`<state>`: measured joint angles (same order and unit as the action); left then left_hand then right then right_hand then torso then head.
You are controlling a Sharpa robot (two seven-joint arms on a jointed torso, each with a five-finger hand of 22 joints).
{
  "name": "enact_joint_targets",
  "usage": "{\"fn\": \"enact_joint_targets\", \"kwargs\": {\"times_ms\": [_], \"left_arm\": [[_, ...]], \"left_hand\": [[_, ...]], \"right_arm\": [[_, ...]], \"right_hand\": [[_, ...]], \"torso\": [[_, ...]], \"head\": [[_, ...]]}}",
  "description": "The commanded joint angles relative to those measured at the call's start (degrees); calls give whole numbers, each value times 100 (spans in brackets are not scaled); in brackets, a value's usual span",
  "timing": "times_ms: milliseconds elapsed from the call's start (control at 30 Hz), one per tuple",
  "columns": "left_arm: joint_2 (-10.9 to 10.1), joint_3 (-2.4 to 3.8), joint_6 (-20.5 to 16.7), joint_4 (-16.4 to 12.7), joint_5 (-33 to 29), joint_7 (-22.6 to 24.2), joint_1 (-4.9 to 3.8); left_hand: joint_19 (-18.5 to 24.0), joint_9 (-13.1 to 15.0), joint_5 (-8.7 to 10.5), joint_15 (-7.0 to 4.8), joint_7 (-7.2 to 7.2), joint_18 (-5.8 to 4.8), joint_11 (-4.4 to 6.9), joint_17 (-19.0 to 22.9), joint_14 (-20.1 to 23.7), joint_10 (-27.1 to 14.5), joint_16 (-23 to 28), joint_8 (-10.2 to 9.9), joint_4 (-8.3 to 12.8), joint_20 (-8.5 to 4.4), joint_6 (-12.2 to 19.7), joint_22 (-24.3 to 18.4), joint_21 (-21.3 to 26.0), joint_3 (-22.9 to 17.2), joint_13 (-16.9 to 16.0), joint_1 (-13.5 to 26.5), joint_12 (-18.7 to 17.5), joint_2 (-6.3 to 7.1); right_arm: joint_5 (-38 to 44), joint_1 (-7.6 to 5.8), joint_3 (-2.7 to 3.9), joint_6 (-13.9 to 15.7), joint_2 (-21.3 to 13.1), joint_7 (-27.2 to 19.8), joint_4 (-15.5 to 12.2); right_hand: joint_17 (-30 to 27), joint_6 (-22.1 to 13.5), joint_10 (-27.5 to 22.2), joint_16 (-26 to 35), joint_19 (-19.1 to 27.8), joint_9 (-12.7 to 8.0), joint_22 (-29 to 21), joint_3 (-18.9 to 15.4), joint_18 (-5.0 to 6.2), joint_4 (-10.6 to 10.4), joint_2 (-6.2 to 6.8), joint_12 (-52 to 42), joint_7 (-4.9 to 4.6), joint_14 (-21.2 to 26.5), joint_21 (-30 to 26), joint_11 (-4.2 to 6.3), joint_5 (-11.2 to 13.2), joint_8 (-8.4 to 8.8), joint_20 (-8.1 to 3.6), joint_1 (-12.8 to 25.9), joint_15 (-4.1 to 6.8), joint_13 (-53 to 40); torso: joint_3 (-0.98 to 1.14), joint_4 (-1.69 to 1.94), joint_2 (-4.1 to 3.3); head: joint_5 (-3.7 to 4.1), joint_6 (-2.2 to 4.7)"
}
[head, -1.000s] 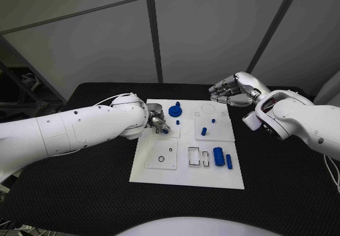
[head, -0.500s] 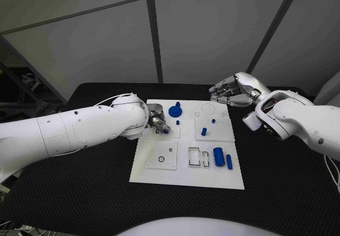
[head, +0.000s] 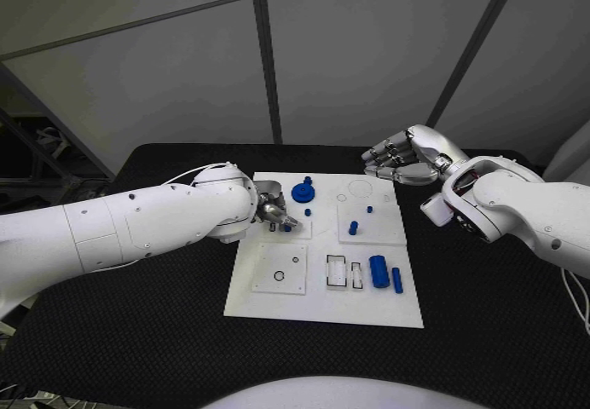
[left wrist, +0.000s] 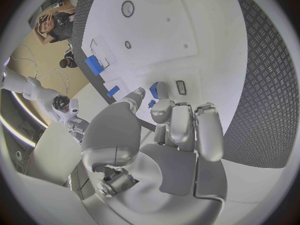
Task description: Assemble the parts on the task board
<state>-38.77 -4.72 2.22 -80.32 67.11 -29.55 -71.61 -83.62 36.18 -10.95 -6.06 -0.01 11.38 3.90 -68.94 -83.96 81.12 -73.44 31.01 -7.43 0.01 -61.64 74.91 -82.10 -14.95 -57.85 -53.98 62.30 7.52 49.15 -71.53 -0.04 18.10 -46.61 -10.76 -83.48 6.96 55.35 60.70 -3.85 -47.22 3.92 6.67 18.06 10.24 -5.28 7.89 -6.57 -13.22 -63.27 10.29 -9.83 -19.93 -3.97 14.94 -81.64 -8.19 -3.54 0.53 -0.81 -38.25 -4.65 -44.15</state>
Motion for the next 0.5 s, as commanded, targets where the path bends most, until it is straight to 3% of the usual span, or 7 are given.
{"fn": "enact_joint_targets", "kwargs": {"times_ms": [33, 300, 500], "left_arm": [[-13, 3, -109, -21, -34, -29, -4], [-67, 13, -285, -73, -70, -28, -5], [-106, 80, -326, -118, -74, -30, -6]], "left_hand": [[-70, -8, 132, -35, 8, -869, -25, -5, -164, -9, 25, -40, -108, 7, -43, 453, 16, 195, 13, 49, 8, -32], [-39, 0, 276, -33, 22, -852, -35, -6, -163, -75, 28, -46, -299, 8, 7, 397, 77, 562, 127, -77, -84, -75], [-33, 8, 274, -32, 25, -847, -38, -5, -162, -88, 30, -39, -359, 9, 24, 384, 93, 669, 139, -141, -89, -110]], "right_arm": [[7, -11, 4, -40, -2, -26, 0], [7, -11, 4, -46, -3, -25, 11], [7, -11, 4, -50, -5, -25, 25]], "right_hand": [[-10, -6, -29, 18, -17, -4, -10, -39, 31, -9, -10, 21, -22, 41, -26, -23, -25, 19, 29, 44, 9, -1], [-13, -8, -31, 19, -18, -4, -13, -43, 31, -10, -7, 22, -23, 44, -30, -25, -29, 20, 30, 48, 7, -1], [-13, -8, -31, 19, -18, -4, -13, -43, 31, -10, -7, 22, -23, 44, -30, -25, -29, 20, 30, 48, 7, -1]], "torso": [[-1, 3, 1], [-3, 1, 1], [0, -1, 0]], "head": [[2, 1], [7, 8], [8, 16]]}}
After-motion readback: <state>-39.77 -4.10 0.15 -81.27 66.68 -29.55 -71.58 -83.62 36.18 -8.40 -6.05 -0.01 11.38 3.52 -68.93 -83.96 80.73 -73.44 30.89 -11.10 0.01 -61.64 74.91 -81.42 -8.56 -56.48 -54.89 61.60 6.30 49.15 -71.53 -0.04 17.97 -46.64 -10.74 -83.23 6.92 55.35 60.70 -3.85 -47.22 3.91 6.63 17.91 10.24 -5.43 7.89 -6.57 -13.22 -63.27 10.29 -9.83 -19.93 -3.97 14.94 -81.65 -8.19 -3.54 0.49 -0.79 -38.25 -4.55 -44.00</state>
